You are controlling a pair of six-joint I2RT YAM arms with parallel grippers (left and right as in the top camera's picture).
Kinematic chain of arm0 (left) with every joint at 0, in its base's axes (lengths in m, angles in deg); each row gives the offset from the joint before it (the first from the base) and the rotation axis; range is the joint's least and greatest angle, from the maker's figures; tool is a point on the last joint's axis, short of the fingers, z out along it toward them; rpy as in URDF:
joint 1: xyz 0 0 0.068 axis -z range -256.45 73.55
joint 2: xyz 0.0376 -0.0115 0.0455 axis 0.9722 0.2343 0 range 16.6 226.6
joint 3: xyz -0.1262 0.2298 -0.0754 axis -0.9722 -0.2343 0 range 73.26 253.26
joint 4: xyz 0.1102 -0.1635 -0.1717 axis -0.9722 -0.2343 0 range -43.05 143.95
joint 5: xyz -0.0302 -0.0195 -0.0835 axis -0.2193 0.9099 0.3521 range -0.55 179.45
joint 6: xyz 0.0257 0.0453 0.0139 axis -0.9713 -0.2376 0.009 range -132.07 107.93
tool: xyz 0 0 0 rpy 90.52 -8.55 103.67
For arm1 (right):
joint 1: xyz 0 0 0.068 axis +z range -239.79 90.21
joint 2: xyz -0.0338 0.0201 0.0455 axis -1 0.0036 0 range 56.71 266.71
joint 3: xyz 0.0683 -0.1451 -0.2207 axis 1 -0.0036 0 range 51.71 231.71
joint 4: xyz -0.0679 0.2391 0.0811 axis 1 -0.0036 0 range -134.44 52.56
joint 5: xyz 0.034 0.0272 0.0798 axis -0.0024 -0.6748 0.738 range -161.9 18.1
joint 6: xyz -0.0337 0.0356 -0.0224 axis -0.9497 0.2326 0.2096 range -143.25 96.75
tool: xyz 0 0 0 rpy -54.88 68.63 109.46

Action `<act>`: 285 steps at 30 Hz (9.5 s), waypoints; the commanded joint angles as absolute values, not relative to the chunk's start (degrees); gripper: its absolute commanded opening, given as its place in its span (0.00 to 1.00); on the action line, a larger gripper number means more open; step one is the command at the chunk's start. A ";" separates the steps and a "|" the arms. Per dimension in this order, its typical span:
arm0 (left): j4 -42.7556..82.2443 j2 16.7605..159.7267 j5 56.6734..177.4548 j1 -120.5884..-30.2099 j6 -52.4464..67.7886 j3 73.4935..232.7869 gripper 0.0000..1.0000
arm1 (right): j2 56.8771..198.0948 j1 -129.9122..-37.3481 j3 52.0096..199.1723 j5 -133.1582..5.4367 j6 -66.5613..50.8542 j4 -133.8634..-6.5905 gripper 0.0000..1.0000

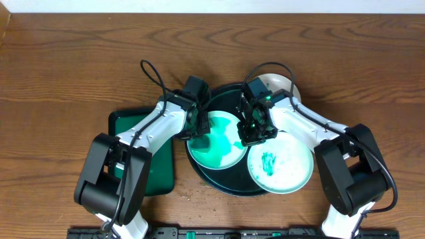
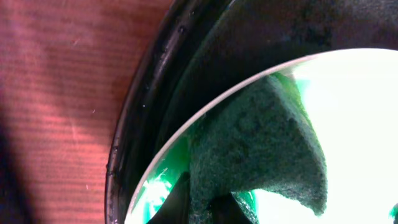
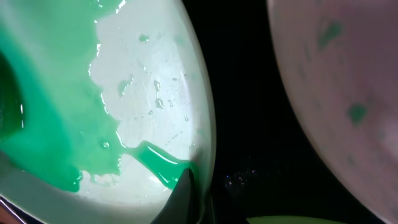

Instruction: Clean dirty plates on tray and stack at the side

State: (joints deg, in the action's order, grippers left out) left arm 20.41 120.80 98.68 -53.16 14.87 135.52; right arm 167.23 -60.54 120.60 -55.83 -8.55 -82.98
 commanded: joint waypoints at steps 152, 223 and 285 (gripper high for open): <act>-3.68 104.08 86.05 -74.71 12.84 137.25 0.80 | 166.95 -51.82 124.09 -67.41 -10.24 -81.43 0.01; -4.00 100.87 86.01 -74.73 12.84 137.25 0.81 | 148.11 -22.31 127.09 -147.69 -51.20 -81.34 0.01; -4.07 100.87 86.05 -74.73 12.86 137.25 0.82 | 148.30 -27.80 130.34 -121.97 -13.16 -87.33 0.01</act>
State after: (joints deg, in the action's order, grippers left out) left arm -4.03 101.37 86.11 -74.73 13.19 137.34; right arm 149.33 -24.89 128.12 -124.07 -23.74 -87.48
